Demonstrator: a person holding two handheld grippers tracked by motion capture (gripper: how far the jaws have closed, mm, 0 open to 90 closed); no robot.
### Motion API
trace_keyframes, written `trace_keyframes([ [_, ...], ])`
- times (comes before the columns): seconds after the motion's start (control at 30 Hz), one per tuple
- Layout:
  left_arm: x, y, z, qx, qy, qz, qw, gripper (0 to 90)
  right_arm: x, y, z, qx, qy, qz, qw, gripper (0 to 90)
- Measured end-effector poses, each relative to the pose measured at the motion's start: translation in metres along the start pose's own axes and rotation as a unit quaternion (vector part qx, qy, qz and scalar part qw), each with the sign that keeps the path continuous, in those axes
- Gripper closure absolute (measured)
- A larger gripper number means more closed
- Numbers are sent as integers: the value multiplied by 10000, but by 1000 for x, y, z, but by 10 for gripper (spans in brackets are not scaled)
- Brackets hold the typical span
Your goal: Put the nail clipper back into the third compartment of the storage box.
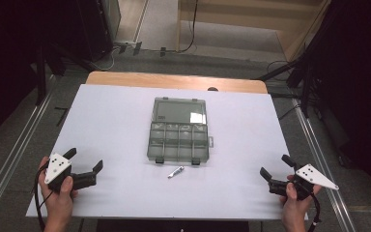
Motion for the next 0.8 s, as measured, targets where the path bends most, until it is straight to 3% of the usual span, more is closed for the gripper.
trace_keyframes([
  [0.1,-2,2,0,14,-20,-67,10000,0,0,0,0,1,-9,5,10000,0],
  [0.2,-6,7,0,186,0,77,9998,0,1,-1,0,15,-28,12,10000,0],
  [0.37,-13,17,0,267,24,-38,9996,0,1,-1,0,15,-29,11,10000,0],
  [0.57,-24,36,1,416,45,27,9991,0,1,-1,-1,22,-37,21,10000,0],
  [0.8,-34,62,-4,608,-13,-224,9979,0,1,-1,-1,13,-48,55,10000,0],
])
Point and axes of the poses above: each handheld gripper's, and its own axes: z roughly backward along the jaws, x roughly out of its underside, y roughly to its right, the point moved 9 cm from there along -z, roughly forward along the jaws, and after that the axes turned 2 degrees about -z, right-handed, at the moved point
